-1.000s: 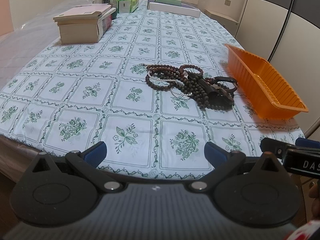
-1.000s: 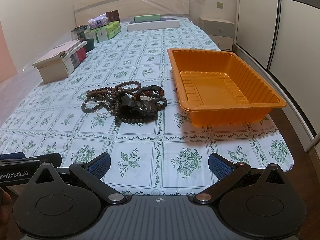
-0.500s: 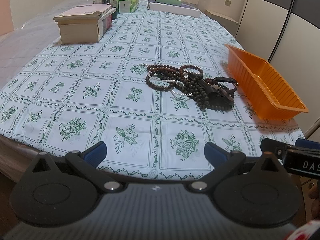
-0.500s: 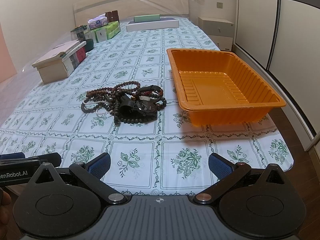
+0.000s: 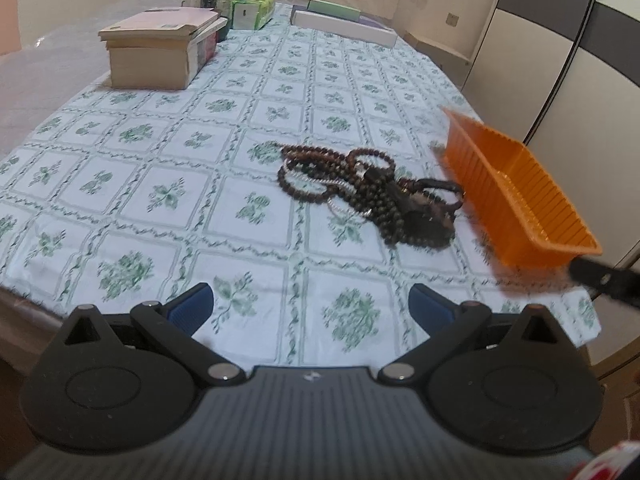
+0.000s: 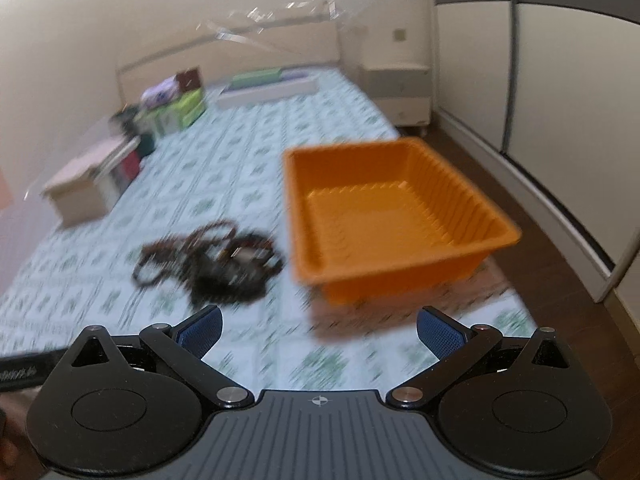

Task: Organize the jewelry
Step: 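Grasp the orange tray rim with the right tool while the left tool approaches the jewelry pile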

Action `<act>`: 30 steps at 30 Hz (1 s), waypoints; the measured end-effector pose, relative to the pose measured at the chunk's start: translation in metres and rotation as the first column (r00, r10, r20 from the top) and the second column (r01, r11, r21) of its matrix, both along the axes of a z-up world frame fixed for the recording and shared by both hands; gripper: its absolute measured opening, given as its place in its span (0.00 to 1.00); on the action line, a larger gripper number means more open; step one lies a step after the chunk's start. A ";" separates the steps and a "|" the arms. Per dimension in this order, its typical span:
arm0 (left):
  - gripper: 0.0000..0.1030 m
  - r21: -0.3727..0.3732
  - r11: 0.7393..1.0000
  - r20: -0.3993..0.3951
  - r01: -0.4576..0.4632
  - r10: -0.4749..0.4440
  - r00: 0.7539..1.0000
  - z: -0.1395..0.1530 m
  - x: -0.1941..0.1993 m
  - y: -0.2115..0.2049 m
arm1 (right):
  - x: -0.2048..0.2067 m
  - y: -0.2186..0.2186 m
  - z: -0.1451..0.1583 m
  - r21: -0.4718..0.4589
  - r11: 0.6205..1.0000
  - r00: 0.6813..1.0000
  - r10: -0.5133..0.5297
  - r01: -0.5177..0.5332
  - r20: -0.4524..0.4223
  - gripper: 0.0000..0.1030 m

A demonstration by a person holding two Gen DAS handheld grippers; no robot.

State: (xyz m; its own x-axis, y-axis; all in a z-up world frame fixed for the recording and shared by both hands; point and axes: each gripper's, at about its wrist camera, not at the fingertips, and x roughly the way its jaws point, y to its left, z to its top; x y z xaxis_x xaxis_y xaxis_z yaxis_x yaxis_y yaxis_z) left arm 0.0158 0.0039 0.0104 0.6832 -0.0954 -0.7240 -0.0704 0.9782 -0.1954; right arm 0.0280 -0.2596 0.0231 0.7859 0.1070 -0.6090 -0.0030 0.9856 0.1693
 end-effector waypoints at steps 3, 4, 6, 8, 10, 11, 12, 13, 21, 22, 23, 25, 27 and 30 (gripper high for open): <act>1.00 -0.026 1.000 0.010 0.002 -0.002 1.000 0.002 0.010 -0.001 | 0.009 -0.031 0.010 -0.002 0.998 0.997 -0.064 0.064 0.047 1.00; 1.00 -0.030 1.000 0.013 0.004 -0.003 1.000 0.003 0.013 -0.002 | 0.014 -0.042 0.011 -0.003 0.997 0.995 -0.082 0.082 0.055 1.00; 1.00 -0.038 0.999 0.017 0.006 -0.005 1.000 0.003 0.020 -0.004 | 0.023 -0.062 0.012 0.007 0.994 0.992 -0.114 0.113 0.060 1.00; 1.00 -0.045 0.999 0.017 0.008 -0.008 1.000 0.002 0.028 -0.006 | 0.036 -0.085 0.010 0.024 0.990 0.988 -0.142 0.140 0.062 1.00; 1.00 -0.055 0.998 0.014 0.010 -0.009 1.000 0.000 0.036 -0.008 | 0.047 -0.104 0.007 0.031 0.987 0.985 -0.160 0.158 0.060 1.00; 1.00 -0.059 0.998 0.011 0.009 -0.008 1.000 -0.001 0.039 -0.009 | 0.052 -0.113 0.006 0.030 0.987 0.985 -0.162 0.160 0.062 1.00; 1.00 -0.067 0.998 0.007 0.007 -0.007 1.000 -0.002 0.043 -0.009 | 0.058 -0.119 0.003 0.022 0.987 0.985 -0.161 0.160 0.060 1.00; 1.00 -0.081 0.997 0.003 0.007 -0.006 1.000 -0.003 0.047 -0.010 | 0.065 -0.126 0.001 0.012 0.988 0.986 -0.157 0.156 0.057 1.00; 1.00 -0.128 0.992 -0.013 0.013 -0.015 1.000 -0.015 0.071 -0.016 | 0.101 -0.160 -0.024 0.036 0.993 0.994 -0.110 0.109 0.022 0.80; 1.00 -0.127 0.992 -0.016 0.016 -0.018 1.000 -0.016 0.073 -0.017 | 0.107 -0.163 -0.028 0.037 0.995 0.995 -0.097 0.096 0.008 0.73; 1.00 -0.126 0.992 -0.018 0.018 -0.021 1.000 -0.017 0.076 -0.019 | 0.112 -0.165 -0.033 0.031 0.995 0.995 -0.099 0.099 -0.013 0.71; 1.00 -0.131 0.991 -0.023 0.020 -0.023 0.999 -0.020 0.080 -0.020 | 0.116 -0.169 -0.038 0.037 0.994 0.994 -0.101 0.102 -0.027 0.71; 1.00 -0.135 0.991 -0.028 0.020 -0.024 0.999 -0.021 0.083 -0.021 | 0.119 -0.173 -0.044 0.042 0.995 0.995 -0.092 0.094 -0.038 0.71; 1.00 -0.135 0.991 -0.031 0.025 -0.030 0.999 -0.023 0.086 -0.024 | 0.123 -0.174 -0.051 0.060 0.995 0.996 -0.070 0.074 -0.059 0.71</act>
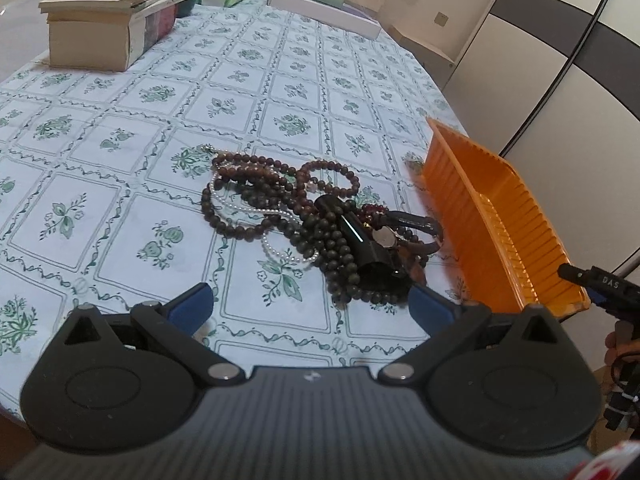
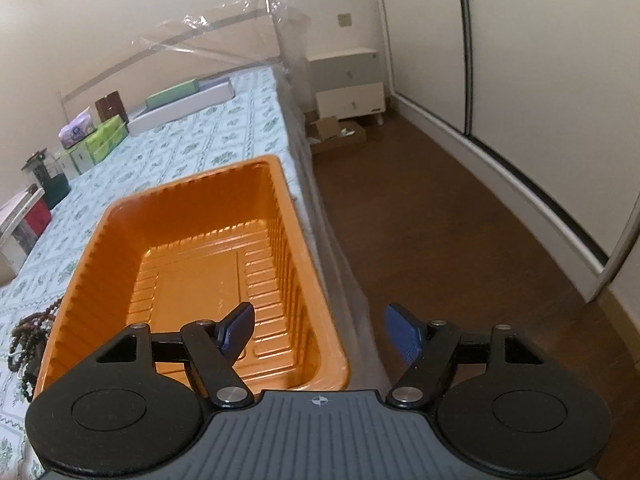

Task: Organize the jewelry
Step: 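Grasp the orange tray rim with the right tool while the left tool approaches the jewelry pile, then close the left tool on a dark wooden bead necklace in the pile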

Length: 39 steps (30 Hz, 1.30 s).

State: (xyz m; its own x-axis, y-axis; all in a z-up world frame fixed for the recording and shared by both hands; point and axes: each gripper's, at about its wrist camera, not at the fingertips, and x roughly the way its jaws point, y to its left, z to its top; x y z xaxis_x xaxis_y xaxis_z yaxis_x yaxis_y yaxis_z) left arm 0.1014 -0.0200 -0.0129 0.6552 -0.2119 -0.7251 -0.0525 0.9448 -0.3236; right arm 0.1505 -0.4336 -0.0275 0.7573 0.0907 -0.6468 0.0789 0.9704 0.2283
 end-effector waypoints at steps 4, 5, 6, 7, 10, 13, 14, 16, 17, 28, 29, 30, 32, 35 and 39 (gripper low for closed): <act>1.00 0.003 1.000 -0.004 0.010 -0.010 1.000 -0.003 0.003 -0.003 | 0.004 0.003 -0.006 0.021 0.999 0.999 0.027 -0.026 -0.026 0.57; 1.00 0.004 1.000 -0.006 0.012 -0.012 1.000 -0.003 0.003 -0.004 | 0.005 0.003 -0.008 0.028 0.999 0.999 0.028 -0.028 -0.032 0.53; 1.00 0.004 1.000 -0.008 0.014 -0.014 1.000 -0.004 0.003 -0.005 | 0.005 0.002 -0.010 0.037 0.999 0.999 0.028 -0.027 -0.036 0.50; 1.00 0.004 1.000 -0.009 0.016 -0.016 1.000 -0.004 0.004 -0.006 | 0.007 0.002 -0.011 0.044 0.999 0.999 0.027 -0.025 -0.040 0.47; 1.00 0.005 1.000 -0.013 0.020 -0.020 1.000 -0.006 0.004 -0.007 | 0.008 0.000 -0.013 0.058 0.998 0.998 0.022 -0.019 -0.053 0.36; 1.00 0.006 1.000 -0.017 0.019 -0.019 1.000 -0.007 0.005 -0.007 | 0.007 -0.004 -0.015 0.090 0.996 0.998 0.017 -0.011 -0.066 0.28; 1.00 0.006 1.000 -0.017 0.018 -0.018 1.000 -0.007 0.005 -0.007 | 0.007 -0.006 -0.015 0.102 0.995 0.997 0.015 -0.008 -0.070 0.23; 1.00 0.008 1.000 -0.017 0.017 -0.017 1.000 -0.008 0.004 -0.007 | 0.007 -0.008 -0.015 0.124 0.992 0.997 0.012 -0.003 -0.078 0.19; 1.00 0.009 1.000 -0.016 0.018 -0.018 1.000 -0.007 0.004 -0.007 | 0.007 -0.008 -0.014 0.128 0.992 0.997 0.010 0.000 -0.079 0.16; 1.00 0.051 0.999 0.023 0.018 -0.019 1.000 -0.006 0.002 0.000 | -0.006 0.027 0.023 -0.021 1.000 0.999 0.014 -0.015 -0.046 0.07; 1.00 0.054 0.998 0.026 0.017 -0.019 0.999 -0.006 0.002 0.001 | -0.008 0.033 0.027 -0.043 0.999 0.999 0.013 -0.015 -0.040 0.06; 1.00 0.054 0.998 0.029 0.018 -0.020 0.999 -0.006 0.002 0.002 | -0.010 0.038 0.030 -0.063 0.998 0.999 0.011 -0.014 -0.034 0.06; 1.00 0.055 0.998 0.037 0.030 -0.032 0.999 -0.007 0.003 0.005 | -0.016 0.049 0.037 -0.110 0.994 1.000 0.013 -0.015 -0.014 0.05; 0.99 0.067 0.996 0.056 0.053 -0.057 0.997 -0.006 0.004 0.006 | -0.023 0.065 0.046 -0.188 0.982 1.000 0.021 -0.019 0.007 0.05; 0.94 0.084 0.990 0.085 0.112 -0.119 0.989 -0.006 0.007 0.002 | -0.029 0.084 0.056 -0.286 0.958 0.999 0.038 -0.031 0.018 0.05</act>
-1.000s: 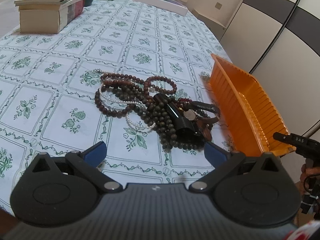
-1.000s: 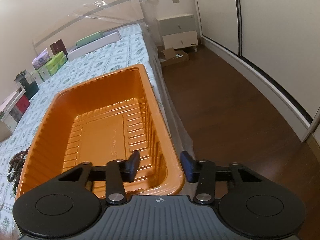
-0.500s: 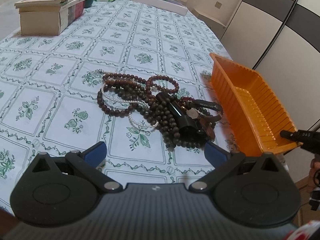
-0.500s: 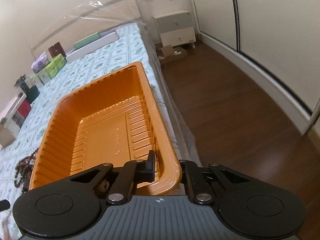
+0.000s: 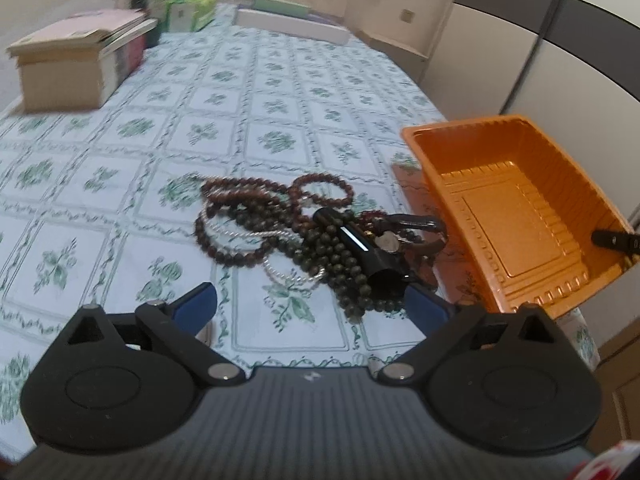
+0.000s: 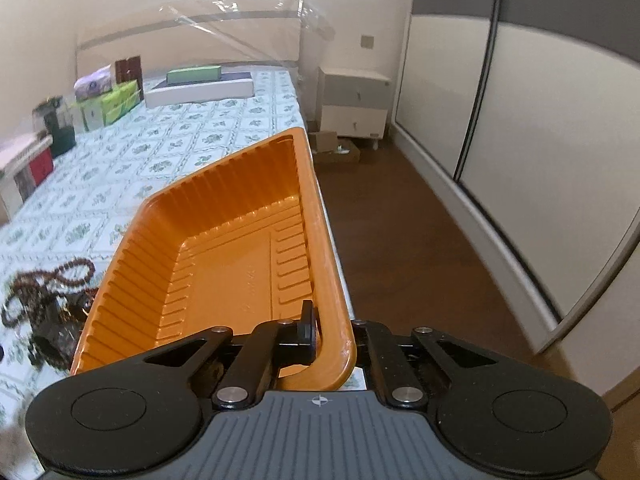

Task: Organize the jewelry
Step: 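Close the left tool on a dark wooden bead necklace in the pile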

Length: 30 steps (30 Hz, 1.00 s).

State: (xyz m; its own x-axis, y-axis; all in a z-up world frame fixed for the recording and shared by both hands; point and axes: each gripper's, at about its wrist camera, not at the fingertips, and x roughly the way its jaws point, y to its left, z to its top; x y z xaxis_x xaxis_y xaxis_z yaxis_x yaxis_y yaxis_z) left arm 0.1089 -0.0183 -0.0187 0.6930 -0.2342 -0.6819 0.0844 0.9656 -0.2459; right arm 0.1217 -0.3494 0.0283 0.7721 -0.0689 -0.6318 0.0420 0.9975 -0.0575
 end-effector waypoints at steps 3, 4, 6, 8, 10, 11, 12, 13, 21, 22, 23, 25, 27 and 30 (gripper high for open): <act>0.85 0.038 0.998 0.026 0.054 -0.055 0.998 -0.001 0.002 -0.008 | -0.003 0.015 0.004 -0.056 0.998 1.000 0.017 -0.017 0.008 0.04; 0.83 0.053 0.996 0.032 0.067 -0.068 0.997 -0.002 0.002 -0.011 | -0.003 0.018 0.004 -0.065 0.998 1.000 0.021 -0.020 0.010 0.04; 0.78 0.061 0.994 0.036 0.085 -0.088 0.995 -0.004 0.004 -0.016 | -0.001 0.024 0.004 -0.078 0.997 1.000 0.021 -0.021 0.007 0.04; 0.64 0.063 0.993 0.027 0.103 -0.105 0.994 -0.007 0.006 -0.021 | 0.000 0.029 0.003 -0.081 0.996 1.000 0.021 -0.020 0.004 0.04; 0.49 0.083 0.989 0.024 0.118 -0.121 0.992 -0.012 0.009 -0.027 | 0.001 0.032 0.001 -0.084 0.996 1.000 0.021 -0.021 0.000 0.04; 0.47 0.096 0.987 0.024 0.126 -0.129 0.991 -0.014 0.010 -0.030 | 0.003 0.032 0.001 -0.084 0.996 1.000 0.020 -0.020 -0.001 0.04; 0.41 0.106 0.985 0.025 0.133 -0.136 0.990 -0.017 0.011 -0.033 | 0.004 0.033 0.000 -0.084 0.996 1.000 0.018 -0.019 -0.003 0.04; 0.35 0.116 0.984 0.022 0.136 -0.140 0.990 -0.019 0.013 -0.035 | 0.004 0.033 0.000 -0.082 0.996 1.000 0.018 -0.018 -0.004 0.04; 0.12 0.151 0.975 0.022 0.163 -0.169 0.985 -0.025 0.018 -0.039 | 0.006 0.032 0.001 -0.084 0.996 1.000 0.017 -0.017 -0.008 0.04; 0.08 0.157 0.974 0.028 0.161 -0.168 0.985 -0.024 0.017 -0.038 | 0.006 0.031 0.001 -0.082 0.996 1.000 0.018 -0.019 -0.008 0.04; 0.06 0.158 0.974 0.032 0.162 -0.169 0.985 -0.022 0.017 -0.035 | 0.005 0.031 -0.001 -0.082 0.996 1.000 0.018 -0.019 -0.006 0.04; 0.06 0.147 0.974 0.030 0.170 -0.177 0.984 -0.017 0.017 -0.028 | 0.003 0.031 -0.004 -0.079 0.997 1.000 0.017 -0.018 -0.004 0.04; 0.06 0.129 0.973 0.033 0.189 -0.195 0.980 -0.006 0.018 -0.021 | 0.002 0.031 -0.004 -0.077 0.997 1.000 0.017 -0.017 -0.004 0.04; 0.06 0.120 0.968 0.060 0.221 -0.229 0.972 0.020 0.025 -0.008 | 0.002 0.032 -0.005 -0.079 0.997 1.000 0.019 -0.019 -0.002 0.04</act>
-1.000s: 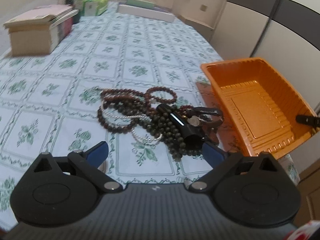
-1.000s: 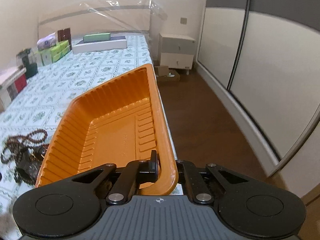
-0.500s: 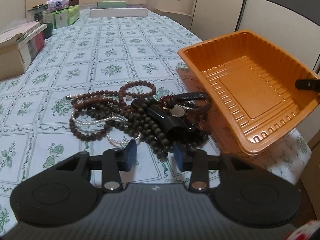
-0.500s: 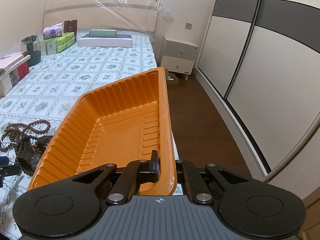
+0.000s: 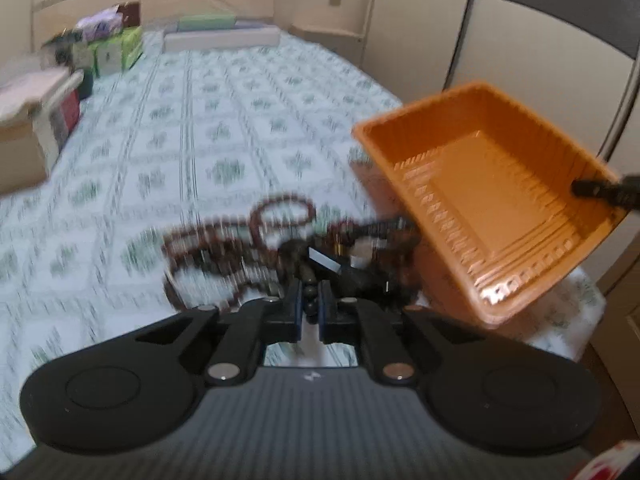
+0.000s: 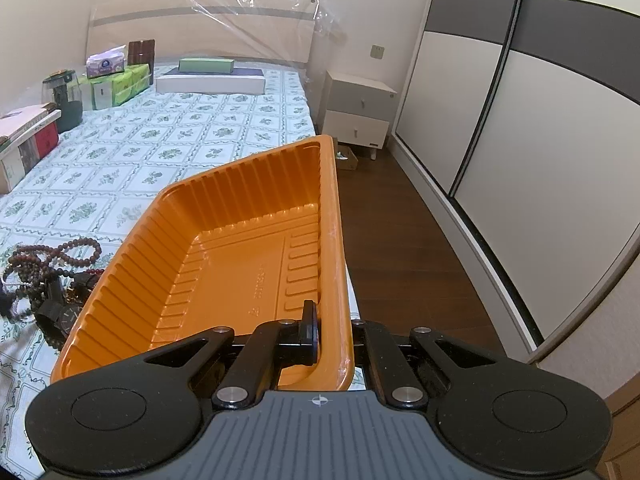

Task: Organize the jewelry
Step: 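Close the left tool on a dark wooden bead necklace in the pile, then lift the dark bead necklace high with the left tool toward the tray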

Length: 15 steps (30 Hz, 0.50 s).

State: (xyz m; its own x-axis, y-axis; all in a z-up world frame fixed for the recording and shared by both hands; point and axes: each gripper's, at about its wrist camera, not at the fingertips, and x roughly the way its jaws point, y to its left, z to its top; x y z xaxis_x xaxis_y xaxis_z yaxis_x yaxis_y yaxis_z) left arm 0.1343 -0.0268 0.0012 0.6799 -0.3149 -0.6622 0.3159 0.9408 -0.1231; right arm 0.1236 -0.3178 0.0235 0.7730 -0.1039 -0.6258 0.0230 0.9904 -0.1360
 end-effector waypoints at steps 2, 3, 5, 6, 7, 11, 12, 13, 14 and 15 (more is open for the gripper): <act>0.06 0.003 1.000 0.028 0.029 -0.029 0.999 0.024 0.008 0.008 | -0.001 -0.001 0.000 -0.002 1.000 1.000 0.002 -0.002 0.003 0.03; 0.06 -0.002 0.999 0.040 0.039 -0.039 0.998 0.034 0.012 0.012 | -0.001 -0.001 0.000 -0.004 1.000 1.000 0.002 -0.002 0.006 0.03; 0.06 -0.011 0.997 0.064 0.071 -0.070 0.995 0.059 0.021 0.018 | -0.001 0.000 0.001 -0.006 1.000 1.000 0.002 -0.001 0.011 0.04; 0.06 -0.013 0.996 0.075 0.084 -0.083 0.994 0.071 0.025 0.020 | -0.001 0.000 0.001 -0.006 1.000 1.000 0.001 -0.001 0.014 0.04; 0.06 -0.013 0.995 0.092 0.097 -0.095 0.991 0.083 0.028 0.022 | -0.001 0.000 0.000 -0.006 1.000 1.000 0.000 0.000 0.015 0.04; 0.06 -0.030 0.992 0.154 0.126 -0.120 0.981 0.129 0.034 0.026 | 0.000 0.000 0.002 -0.010 1.000 1.000 0.003 -0.003 0.023 0.04; 0.06 -0.037 0.990 0.169 0.133 -0.125 0.978 0.141 0.034 0.027 | 0.001 0.000 0.003 -0.010 1.000 1.000 0.004 -0.004 0.025 0.04; 0.06 -0.043 0.989 0.184 0.141 -0.130 0.974 0.152 0.034 0.027 | 0.001 0.001 0.004 -0.011 1.000 1.000 0.004 -0.004 0.027 0.04; 0.06 -0.049 0.988 0.198 0.147 -0.135 0.971 0.161 0.033 0.027 | 0.001 0.001 0.003 -0.012 1.000 1.000 0.004 -0.003 0.028 0.04; 0.06 -0.055 0.986 0.212 0.154 -0.140 0.967 0.172 0.033 0.027 | 0.002 0.002 0.003 -0.013 1.000 1.000 0.004 -0.003 0.028 0.04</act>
State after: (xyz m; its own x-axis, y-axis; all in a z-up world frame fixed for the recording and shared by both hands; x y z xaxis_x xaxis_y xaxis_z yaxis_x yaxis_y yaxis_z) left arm 0.1675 -0.0002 0.1727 0.7425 -0.4624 -0.4847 0.4757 0.8734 -0.1045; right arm 0.1254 -0.3160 0.0261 0.7907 -0.1089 -0.6025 0.0236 0.9887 -0.1478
